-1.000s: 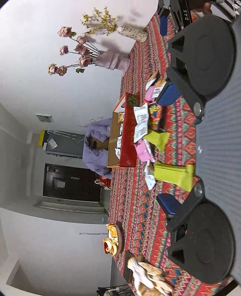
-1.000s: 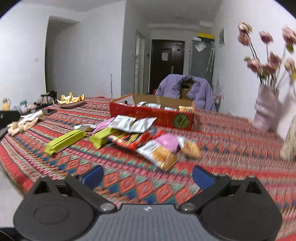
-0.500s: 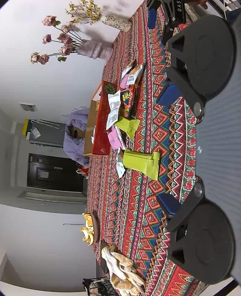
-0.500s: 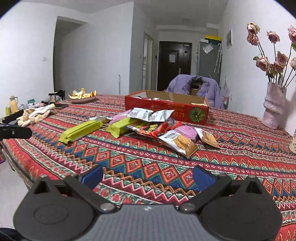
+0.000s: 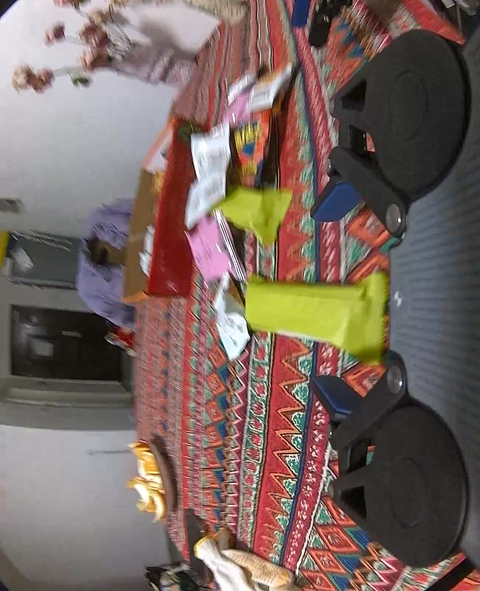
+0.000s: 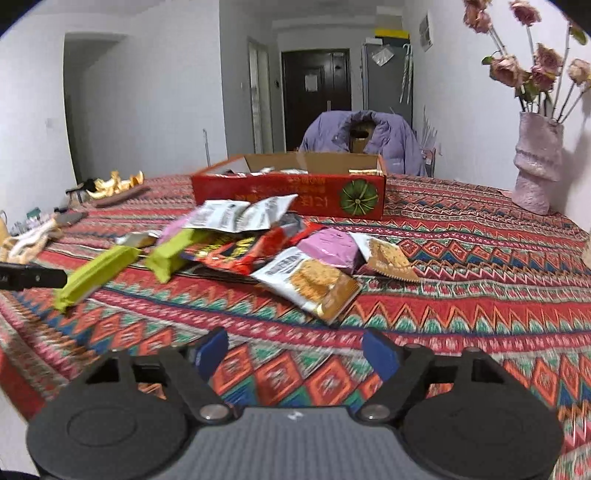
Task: Organize snacks
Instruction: 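Grasp a lime-green bar with the left tool while the right tool grasps an oat-cookie bag, then carry the lime-green bar and oat-cookie bag into the red box and open both tools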
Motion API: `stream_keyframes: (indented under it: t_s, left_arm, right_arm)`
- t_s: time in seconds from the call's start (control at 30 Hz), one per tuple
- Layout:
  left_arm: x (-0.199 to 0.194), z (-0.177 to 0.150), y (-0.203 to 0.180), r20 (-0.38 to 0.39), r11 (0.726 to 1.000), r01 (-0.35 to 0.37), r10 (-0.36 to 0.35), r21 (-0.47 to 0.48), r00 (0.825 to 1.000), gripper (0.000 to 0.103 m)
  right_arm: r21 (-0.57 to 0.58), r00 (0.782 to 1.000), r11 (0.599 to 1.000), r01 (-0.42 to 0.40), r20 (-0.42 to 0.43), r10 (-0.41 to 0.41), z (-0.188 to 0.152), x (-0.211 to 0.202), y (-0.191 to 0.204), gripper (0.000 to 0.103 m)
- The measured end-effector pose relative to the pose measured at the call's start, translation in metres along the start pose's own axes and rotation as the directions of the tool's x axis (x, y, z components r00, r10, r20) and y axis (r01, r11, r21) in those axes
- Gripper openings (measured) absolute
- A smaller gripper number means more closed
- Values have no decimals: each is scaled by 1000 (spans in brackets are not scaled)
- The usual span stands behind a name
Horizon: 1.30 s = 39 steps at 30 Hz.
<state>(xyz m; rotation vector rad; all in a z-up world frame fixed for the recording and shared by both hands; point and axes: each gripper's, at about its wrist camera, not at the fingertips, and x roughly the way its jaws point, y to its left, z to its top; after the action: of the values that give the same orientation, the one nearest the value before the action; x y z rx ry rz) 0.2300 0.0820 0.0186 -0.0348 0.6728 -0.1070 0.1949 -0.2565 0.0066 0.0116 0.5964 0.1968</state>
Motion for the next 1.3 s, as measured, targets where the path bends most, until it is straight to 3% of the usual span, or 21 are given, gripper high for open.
stream_keyframes:
  t_s: [0.07, 0.13, 0.3, 0.37, 0.43, 0.6, 0.67, 0.77, 1.1, 1.3]
  left_arm:
    - [17, 7, 4, -30, 1000, 1, -1, -3, 1000, 92]
    - [29, 12, 7, -46, 1000, 5, -5, -6, 999, 83]
    - [52, 22, 10, -99, 998, 35, -39, -44, 994, 68]
    - [55, 24, 6, -101, 999, 22, -26, -37, 995, 58]
    - [55, 27, 2, -107, 1000, 4, -8, -30, 994, 40]
    - [46, 25, -9, -113, 999, 40, -44, -35, 993, 35]
    - [38, 22, -17, -102, 999, 35, -36, -16, 994, 34]
    - [24, 21, -27, -90, 997, 73, -74, -19, 993, 33]
    - [-11, 11, -52, -54, 991, 131, -130, 17, 990, 33]
    - [-24, 8, -58, -34, 988, 154, -153, 28, 988, 33]
  right_arm:
    - [-43, 1000, 999, 11, -4, -12, 8, 15, -2, 75]
    - [-83, 1000, 996, 13, -12, -14, 15, 29, -4, 75]
    - [-140, 997, 988, -68, -54, 61, 35, 65, -15, 75]
    - [-135, 992, 984, -114, -65, 106, 40, 76, -19, 74]
    - [-147, 989, 979, -138, -63, 130, 44, 84, -19, 75]
    - [-167, 986, 973, -162, -66, 153, 49, 92, -19, 71]
    - [-158, 984, 972, -173, -72, 164, 46, 87, -19, 60]
    - [-151, 986, 975, -162, -72, 153, 37, 71, -17, 54]
    - [-124, 995, 989, -78, -76, 69, -10, -11, 1, 52]
    - [-68, 997, 996, -58, -49, 54, -21, -30, -3, 50]
